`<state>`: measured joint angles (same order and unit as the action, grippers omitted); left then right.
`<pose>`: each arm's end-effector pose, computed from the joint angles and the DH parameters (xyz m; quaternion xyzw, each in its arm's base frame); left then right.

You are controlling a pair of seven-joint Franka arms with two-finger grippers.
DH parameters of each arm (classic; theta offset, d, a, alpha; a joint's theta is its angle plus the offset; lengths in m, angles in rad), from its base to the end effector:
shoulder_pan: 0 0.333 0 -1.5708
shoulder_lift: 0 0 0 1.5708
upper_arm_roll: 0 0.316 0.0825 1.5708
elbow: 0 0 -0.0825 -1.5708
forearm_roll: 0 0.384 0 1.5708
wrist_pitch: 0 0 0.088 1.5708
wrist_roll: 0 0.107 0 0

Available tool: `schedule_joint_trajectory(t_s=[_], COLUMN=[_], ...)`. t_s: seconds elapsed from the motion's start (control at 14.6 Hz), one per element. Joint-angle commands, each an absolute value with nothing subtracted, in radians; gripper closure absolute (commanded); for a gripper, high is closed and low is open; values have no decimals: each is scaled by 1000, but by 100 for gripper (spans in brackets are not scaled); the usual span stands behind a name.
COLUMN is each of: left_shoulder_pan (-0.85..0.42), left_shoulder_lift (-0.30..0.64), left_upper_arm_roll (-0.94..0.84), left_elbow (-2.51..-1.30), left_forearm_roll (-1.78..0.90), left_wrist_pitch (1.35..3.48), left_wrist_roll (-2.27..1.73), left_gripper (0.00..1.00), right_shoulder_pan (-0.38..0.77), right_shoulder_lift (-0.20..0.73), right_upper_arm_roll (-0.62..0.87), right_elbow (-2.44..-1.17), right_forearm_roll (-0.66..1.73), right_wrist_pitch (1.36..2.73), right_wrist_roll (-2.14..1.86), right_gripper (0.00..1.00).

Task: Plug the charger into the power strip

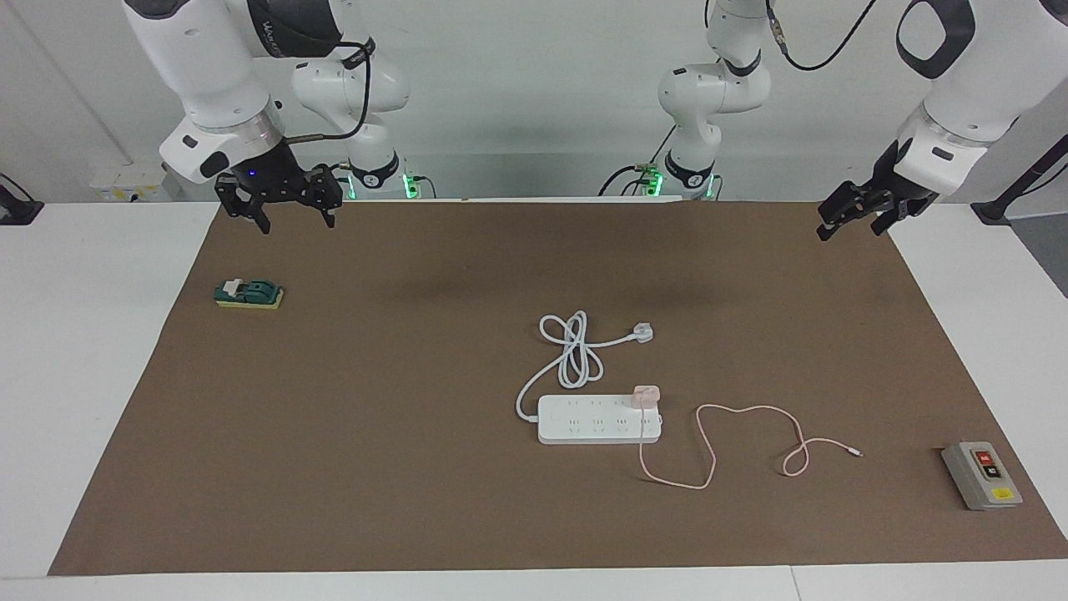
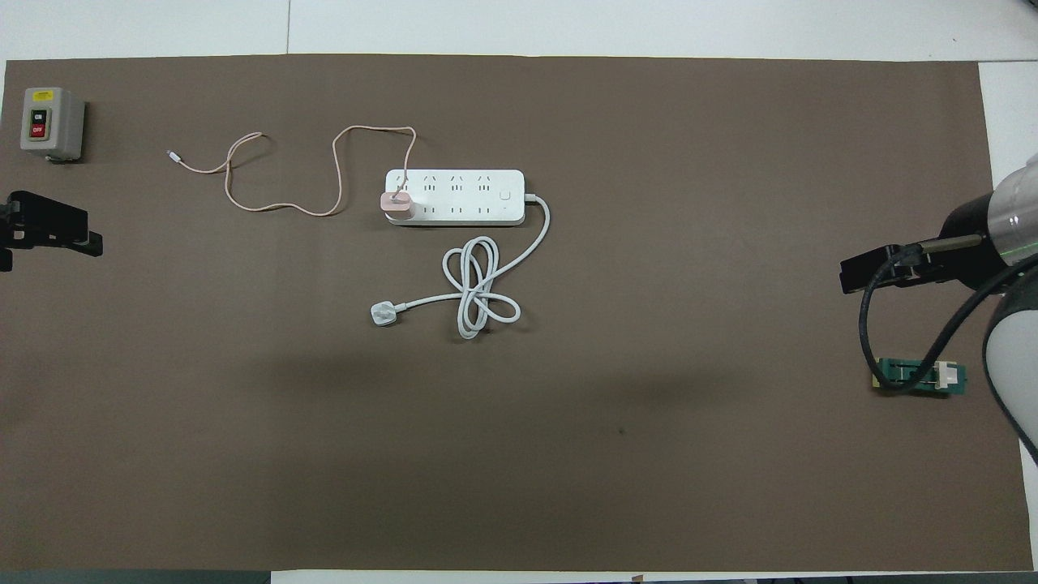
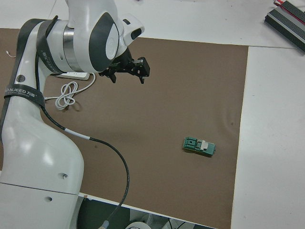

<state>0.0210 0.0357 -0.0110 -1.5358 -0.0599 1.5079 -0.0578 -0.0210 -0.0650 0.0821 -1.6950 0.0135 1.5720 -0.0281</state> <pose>0.5588 -0.0010 0.6159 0.9985 0.0329 -0.0325 0.0294 0.5306 0.0352 0.6013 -0.9986 -0.0442 0.0292 0.0036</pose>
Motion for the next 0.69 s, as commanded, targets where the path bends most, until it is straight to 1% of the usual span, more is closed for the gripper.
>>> schedule_joint_trajectory(t_s=[0.0,0.21,0.62], left_shoulder_pan=[9,9,11], left_shoulder_lift=[37,37,37], left_upper_arm_roll=[-6,-8,-8], left_elbow=[-1522,-1534,-1534], left_forearm_roll=[-44,-44,-19], left_wrist_pitch=[1493,1522,1506], left_wrist_roll=[-72,-71,-51], left_gripper=[0,0,0], right_shoulder_pan=[-32,-32,-32], right_shoulder_lift=[-77,-77,-77], right_upper_arm_roll=[91,91,91], right_elbow=[-1700,-1700,-1700], right_forearm_roll=[25,25,25], right_wrist_pitch=[1562,1562,1560], right_wrist_roll=[-14,-14,-14], right_gripper=[0,0,0])
